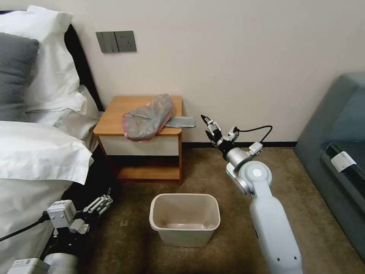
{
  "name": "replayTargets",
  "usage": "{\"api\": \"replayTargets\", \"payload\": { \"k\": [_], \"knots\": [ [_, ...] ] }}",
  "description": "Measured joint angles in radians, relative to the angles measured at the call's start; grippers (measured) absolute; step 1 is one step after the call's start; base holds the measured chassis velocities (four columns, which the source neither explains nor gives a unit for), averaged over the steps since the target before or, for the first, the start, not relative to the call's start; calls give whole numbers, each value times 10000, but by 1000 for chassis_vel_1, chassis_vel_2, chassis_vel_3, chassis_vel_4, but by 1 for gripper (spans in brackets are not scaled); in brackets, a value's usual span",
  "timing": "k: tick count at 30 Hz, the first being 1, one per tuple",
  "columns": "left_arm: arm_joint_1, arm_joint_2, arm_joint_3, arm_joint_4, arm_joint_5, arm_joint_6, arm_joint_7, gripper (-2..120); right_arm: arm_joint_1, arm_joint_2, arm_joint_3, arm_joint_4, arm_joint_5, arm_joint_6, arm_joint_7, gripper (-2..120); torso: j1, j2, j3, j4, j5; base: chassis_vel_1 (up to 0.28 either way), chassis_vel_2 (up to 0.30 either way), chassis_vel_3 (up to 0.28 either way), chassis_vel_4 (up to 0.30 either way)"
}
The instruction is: Pick up the garbage bag from the table and place it over the trash can.
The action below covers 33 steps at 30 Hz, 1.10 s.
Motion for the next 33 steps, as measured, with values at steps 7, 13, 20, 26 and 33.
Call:
{"api": "replayTargets", "payload": {
  "k": [7,13,20,26,33],
  "knots": [
    [7,-71,6,1,0,4,6,100,462,262,-167,-1045,-78,0,-200,100,0,0,0,0,2,0,0,0,0],
    [39,-219,28,1,18,-16,12,100,780,417,-369,-1748,-455,8,-553,100,0,0,0,0,1,0,0,0,0],
    [129,-421,27,1,189,-72,113,100,992,516,-565,-2285,-807,163,-985,94,1,0,0,0,2,0,0,0,0],
    [207,-480,49,1,370,-117,241,100,1107,676,-576,-2433,-1026,200,-1124,75,0,0,0,1,1,0,0,0,0],
    [275,-459,41,1,372,-138,253,100,1162,727,-601,-2511,-1151,302,-1264,44,0,0,0,0,1,0,0,0,0]
  ]
}}
